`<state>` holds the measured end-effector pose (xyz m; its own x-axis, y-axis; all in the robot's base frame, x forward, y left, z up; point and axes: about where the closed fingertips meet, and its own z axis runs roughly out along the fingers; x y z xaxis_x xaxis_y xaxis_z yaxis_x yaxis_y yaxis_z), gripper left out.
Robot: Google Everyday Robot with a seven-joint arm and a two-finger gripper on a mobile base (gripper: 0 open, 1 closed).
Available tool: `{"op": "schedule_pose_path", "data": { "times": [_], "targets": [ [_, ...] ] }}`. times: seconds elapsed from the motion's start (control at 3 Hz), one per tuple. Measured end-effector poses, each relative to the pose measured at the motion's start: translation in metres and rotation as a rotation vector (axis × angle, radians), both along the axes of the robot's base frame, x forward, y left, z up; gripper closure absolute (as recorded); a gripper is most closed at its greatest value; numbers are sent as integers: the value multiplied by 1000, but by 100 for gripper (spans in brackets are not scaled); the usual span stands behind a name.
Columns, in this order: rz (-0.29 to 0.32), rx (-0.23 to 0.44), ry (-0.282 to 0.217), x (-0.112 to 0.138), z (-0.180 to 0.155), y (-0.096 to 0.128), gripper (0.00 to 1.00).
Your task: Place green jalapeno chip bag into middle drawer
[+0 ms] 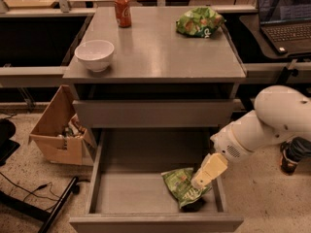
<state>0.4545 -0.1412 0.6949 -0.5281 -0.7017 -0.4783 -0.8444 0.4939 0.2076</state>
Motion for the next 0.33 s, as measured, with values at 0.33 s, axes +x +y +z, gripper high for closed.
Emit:
{"op": "schedule_pose_path", "data": {
  "times": [0.33],
  "targets": [
    [39,-124,-25,-16,81,-10,0]
  ]
}}
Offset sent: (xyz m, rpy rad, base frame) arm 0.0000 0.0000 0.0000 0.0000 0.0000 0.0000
